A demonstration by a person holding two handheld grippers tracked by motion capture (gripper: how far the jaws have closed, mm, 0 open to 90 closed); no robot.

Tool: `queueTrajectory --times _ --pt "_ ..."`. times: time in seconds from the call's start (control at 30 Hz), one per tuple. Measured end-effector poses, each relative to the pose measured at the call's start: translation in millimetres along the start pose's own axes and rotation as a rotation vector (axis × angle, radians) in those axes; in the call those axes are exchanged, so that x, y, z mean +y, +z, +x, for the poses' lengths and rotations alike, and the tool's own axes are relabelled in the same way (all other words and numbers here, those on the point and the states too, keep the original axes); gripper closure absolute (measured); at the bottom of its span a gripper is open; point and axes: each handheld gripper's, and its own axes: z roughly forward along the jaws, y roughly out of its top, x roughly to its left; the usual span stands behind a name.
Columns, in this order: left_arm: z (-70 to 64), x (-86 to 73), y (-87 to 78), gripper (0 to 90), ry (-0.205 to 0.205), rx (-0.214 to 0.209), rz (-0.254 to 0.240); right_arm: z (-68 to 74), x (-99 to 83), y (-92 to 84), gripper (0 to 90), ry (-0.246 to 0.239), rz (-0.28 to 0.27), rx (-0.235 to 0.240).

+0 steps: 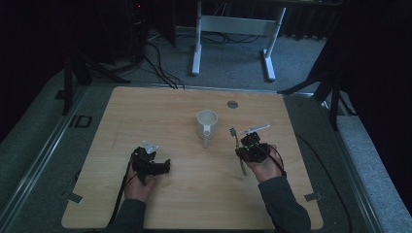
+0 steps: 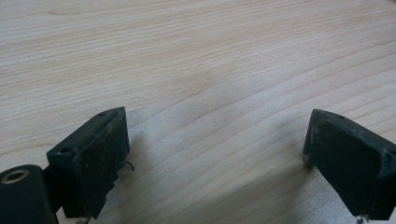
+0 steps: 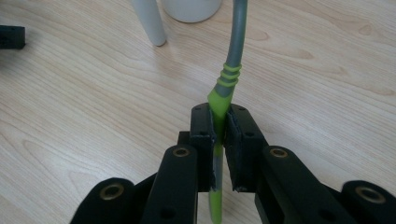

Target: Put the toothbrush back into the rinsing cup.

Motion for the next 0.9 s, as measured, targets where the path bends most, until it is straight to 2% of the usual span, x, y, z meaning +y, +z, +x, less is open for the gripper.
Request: queueTrajectory --times 0.2,0.5,0.9 --pt "-0.2 0.0 0.1 7.3 -0.001 0.001 0.000 -0.6 2.0 0.5 81.7 0.005 -0.021 0.009" --pt "-0.4 -0.1 -0.1 7.3 0.003 -0.001 0.000 -2.2 8.1 -7.2 81.7 0.017 -0.095 0.002" --pt "-0.5 -0.1 -0.2 7.3 0.001 -0.001 0.001 -5.4 10.8 -10.8 81.7 0.036 -0.159 0.004"
